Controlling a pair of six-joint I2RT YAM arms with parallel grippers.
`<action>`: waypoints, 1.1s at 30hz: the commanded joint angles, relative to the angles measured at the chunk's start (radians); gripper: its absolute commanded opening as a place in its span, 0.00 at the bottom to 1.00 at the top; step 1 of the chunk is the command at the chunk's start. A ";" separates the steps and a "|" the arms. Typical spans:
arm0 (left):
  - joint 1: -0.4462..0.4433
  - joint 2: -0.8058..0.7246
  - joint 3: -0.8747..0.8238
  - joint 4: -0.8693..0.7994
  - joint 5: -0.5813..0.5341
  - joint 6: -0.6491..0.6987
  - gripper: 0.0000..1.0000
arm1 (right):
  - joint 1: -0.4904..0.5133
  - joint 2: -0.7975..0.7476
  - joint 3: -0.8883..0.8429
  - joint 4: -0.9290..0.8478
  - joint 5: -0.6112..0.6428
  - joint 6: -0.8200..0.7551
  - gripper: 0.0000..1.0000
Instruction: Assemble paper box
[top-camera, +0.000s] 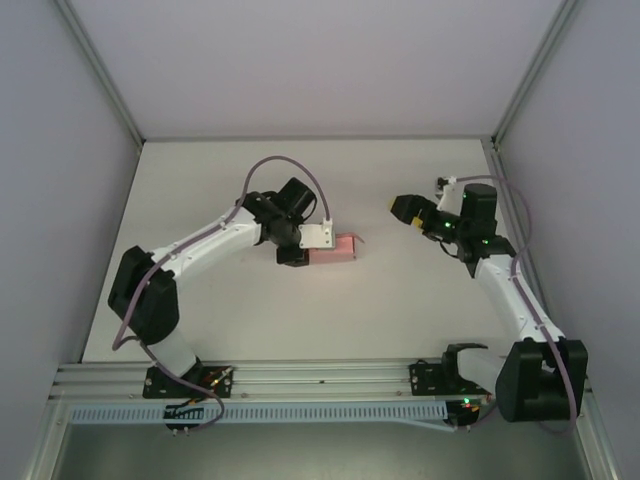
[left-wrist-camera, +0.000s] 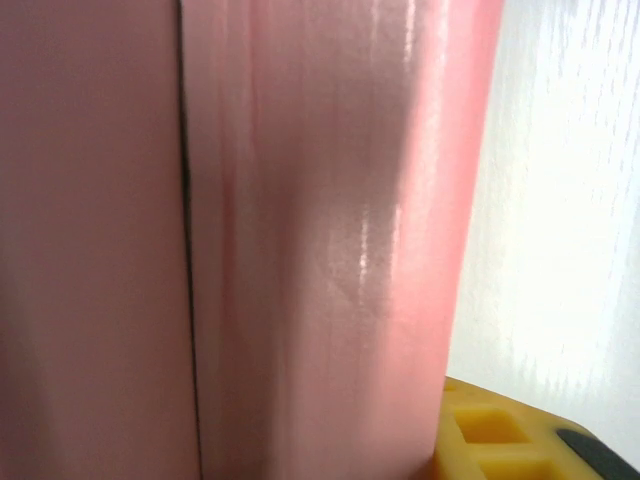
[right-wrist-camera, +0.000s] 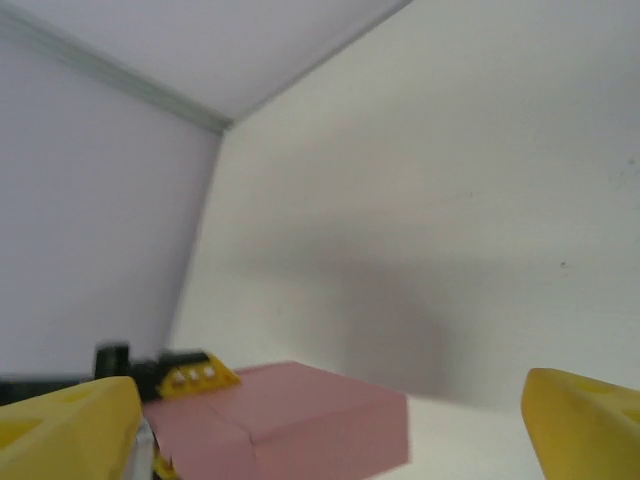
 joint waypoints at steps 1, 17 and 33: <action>0.035 0.053 0.046 -0.088 0.084 -0.018 0.36 | 0.133 0.003 0.102 -0.182 0.093 -0.358 0.91; 0.066 0.229 0.173 -0.154 0.099 -0.045 0.40 | 0.397 0.225 0.253 -0.343 0.425 -0.502 0.57; 0.065 0.229 0.213 -0.146 0.070 -0.069 0.42 | 0.453 0.393 0.353 -0.404 0.480 -0.465 0.12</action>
